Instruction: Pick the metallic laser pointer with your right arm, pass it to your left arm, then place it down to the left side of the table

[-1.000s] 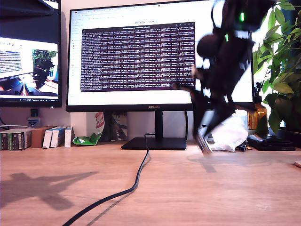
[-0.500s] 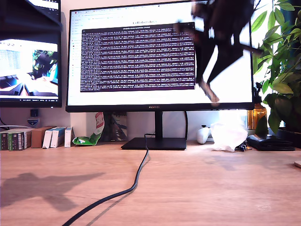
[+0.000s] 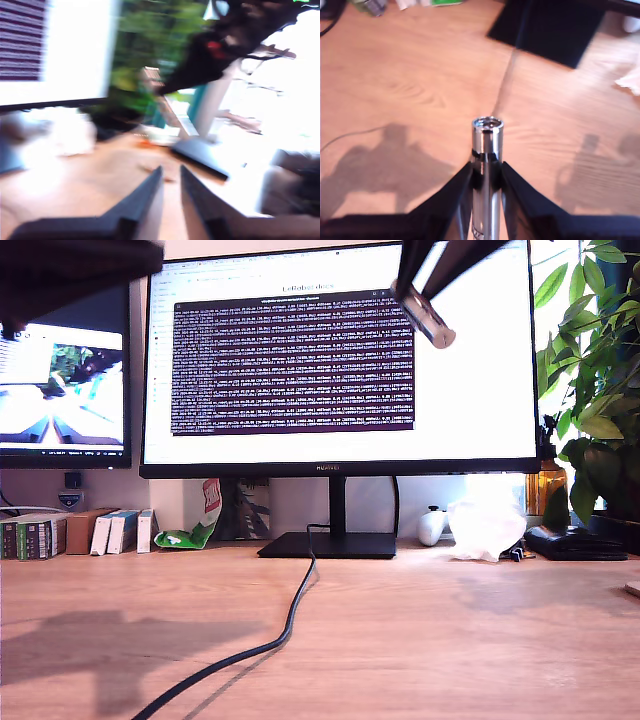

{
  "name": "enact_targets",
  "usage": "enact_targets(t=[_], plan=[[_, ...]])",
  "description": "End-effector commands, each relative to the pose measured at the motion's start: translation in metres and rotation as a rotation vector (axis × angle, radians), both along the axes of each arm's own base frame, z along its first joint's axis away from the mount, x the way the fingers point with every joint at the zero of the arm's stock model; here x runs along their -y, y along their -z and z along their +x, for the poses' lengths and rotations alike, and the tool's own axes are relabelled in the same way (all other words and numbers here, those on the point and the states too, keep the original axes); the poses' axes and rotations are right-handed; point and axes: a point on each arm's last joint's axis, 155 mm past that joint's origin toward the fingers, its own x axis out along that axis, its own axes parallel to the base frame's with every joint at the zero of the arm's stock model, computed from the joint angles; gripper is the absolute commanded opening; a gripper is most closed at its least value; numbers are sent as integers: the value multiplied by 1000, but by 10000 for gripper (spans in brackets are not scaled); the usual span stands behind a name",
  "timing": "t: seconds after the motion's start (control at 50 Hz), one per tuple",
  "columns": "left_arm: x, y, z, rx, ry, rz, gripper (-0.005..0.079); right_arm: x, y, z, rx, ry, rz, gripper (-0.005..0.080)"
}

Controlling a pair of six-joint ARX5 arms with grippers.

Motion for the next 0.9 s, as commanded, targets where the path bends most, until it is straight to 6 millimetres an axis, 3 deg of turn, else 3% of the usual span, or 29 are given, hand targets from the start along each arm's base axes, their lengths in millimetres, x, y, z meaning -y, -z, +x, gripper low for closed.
enact_targets(t=[0.0,0.2,0.52,0.88], plan=[[4,-5,-1,-17,35,-15,149,-8,-14,-9,32,-27,22,-11],[16,-10,-8,-118,178,-27,227,-28,-23,-32,68,-107,21,-11],[28,-21,-8,-191,340,-15,257,-52,-33,-52,136,-204,15,-11],[38,-21,-4,-212,357,-13,277,-80,-49,-68,194,-279,75,-11]])
